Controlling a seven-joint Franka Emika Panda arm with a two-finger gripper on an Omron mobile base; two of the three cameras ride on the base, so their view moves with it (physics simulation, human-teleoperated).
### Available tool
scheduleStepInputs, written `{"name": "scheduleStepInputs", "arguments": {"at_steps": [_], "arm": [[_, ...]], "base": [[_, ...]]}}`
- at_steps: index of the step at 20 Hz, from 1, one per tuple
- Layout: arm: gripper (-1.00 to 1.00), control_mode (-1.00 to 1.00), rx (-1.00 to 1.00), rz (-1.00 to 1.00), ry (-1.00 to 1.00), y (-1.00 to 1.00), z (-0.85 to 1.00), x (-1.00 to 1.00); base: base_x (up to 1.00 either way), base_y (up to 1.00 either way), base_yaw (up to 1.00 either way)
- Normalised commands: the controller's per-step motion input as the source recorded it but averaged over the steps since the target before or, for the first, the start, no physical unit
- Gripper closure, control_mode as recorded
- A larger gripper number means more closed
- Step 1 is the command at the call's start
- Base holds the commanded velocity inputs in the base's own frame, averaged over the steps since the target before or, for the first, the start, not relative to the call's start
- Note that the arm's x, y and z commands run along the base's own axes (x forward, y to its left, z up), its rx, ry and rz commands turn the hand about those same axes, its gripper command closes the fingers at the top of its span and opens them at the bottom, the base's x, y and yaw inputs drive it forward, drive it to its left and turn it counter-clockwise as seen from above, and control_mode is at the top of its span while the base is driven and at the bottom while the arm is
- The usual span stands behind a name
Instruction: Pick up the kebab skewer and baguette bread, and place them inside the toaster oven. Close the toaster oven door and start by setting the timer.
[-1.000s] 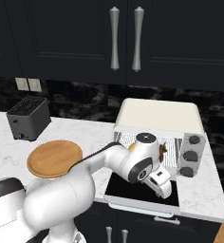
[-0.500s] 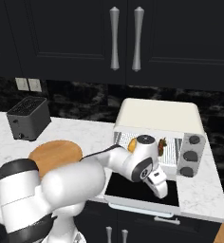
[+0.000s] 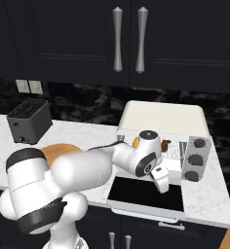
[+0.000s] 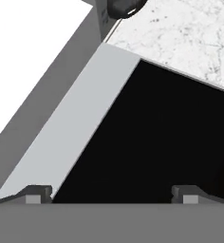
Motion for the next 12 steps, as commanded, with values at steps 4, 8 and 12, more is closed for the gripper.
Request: {"name": "scheduleStepInputs", "arguments": {"at_steps": [4, 8, 12], "arm": [[-1.0, -1.0, 0.01, -0.09, -0.04, 0.0, 0.0, 0.3], [-1.0, -1.0, 0.01, -0.08, -0.04, 0.03, 0.0, 0.21], [-1.0, -1.0, 0.0, -0.06, -0.05, 0.04, 0.08, 0.14]], "base": [[0.0, 0.0, 0.0], [0.0, 0.0, 0.0], [0.0, 0.0, 0.0]]}}
